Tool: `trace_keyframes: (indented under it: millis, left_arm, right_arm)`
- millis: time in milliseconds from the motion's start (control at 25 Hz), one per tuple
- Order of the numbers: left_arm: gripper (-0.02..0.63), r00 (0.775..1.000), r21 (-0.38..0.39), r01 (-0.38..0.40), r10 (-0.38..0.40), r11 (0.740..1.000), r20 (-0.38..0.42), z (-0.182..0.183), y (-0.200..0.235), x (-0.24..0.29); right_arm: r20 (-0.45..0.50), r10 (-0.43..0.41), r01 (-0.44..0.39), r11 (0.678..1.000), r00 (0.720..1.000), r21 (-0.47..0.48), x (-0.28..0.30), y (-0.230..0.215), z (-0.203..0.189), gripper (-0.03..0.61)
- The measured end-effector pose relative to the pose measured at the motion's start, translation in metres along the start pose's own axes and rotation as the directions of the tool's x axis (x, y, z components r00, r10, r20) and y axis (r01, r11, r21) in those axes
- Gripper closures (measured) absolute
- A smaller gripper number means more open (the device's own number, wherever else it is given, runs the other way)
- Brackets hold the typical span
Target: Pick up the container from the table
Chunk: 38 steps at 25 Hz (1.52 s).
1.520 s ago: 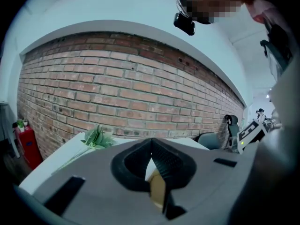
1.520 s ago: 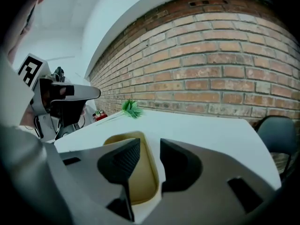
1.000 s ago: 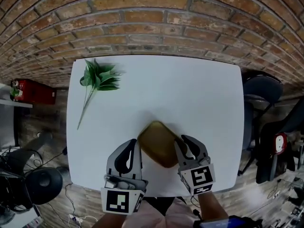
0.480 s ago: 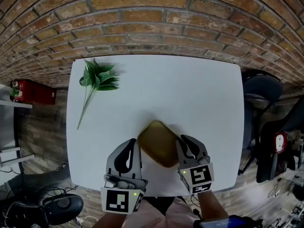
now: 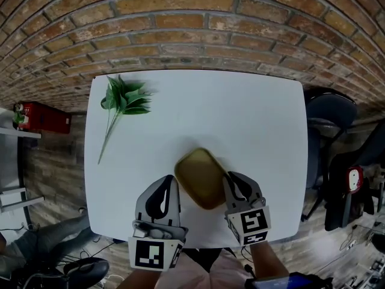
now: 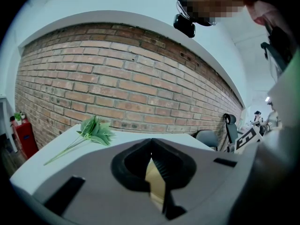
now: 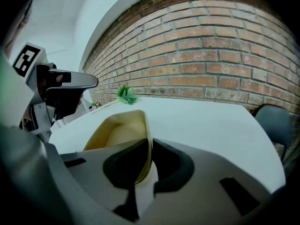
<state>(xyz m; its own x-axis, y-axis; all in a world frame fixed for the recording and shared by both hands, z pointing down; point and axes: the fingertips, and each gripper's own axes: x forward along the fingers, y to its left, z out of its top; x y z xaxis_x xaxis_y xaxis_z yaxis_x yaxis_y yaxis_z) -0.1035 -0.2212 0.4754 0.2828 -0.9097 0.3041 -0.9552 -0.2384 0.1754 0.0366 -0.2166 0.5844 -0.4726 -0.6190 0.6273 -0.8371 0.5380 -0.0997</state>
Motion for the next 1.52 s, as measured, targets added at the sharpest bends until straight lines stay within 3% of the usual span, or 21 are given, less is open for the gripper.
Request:
trace_keyframes:
  millis: [640,1520]
  left_arm:
    - [0.606,1.0,0.011,0.004,-0.004,1.0,0.028,0.013,-0.009,-0.008]
    - [0.606,0.995,0.039,0.006,-0.01,0.999,0.097,0.041,-0.024,-0.027]
  right_arm:
    - [0.044,-0.014,0.013,1.0,0.999,0.01,-0.016,-0.002,0.015,0.548]
    - [0.177,-0.048,0.047,0.999,0.983,0.009,-0.058,-0.007,0.069,0.548]
